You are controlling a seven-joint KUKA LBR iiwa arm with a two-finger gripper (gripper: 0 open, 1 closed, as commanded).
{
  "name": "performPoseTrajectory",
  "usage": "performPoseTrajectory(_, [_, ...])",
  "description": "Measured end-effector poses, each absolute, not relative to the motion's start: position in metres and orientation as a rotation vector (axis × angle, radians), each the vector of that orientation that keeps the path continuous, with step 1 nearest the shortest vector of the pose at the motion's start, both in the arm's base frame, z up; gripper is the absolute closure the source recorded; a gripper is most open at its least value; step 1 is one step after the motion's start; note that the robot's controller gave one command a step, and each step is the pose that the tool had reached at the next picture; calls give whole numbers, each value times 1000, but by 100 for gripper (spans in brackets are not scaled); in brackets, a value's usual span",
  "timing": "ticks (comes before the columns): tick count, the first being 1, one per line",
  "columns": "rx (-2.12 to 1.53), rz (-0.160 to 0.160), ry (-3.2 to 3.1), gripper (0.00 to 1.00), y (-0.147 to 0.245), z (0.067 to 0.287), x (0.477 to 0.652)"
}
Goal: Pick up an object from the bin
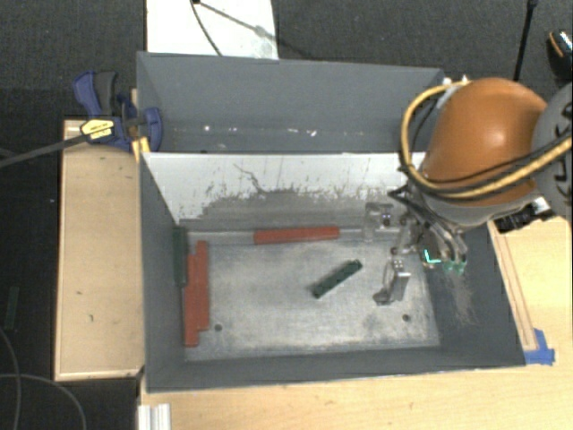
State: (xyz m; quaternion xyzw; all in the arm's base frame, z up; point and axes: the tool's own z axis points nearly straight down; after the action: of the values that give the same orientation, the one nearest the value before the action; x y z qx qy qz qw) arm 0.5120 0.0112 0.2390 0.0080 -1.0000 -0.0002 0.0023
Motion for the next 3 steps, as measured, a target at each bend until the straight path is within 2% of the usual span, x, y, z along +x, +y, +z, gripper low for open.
performPoseTrajectory(1, [220,-1,-3128,0,21,106,516])
performPoseTrajectory(2, [353,1,-3127,0,5,69,579])
performPoseTrajectory(3, [350,-1,-3126,100,6,71,578])
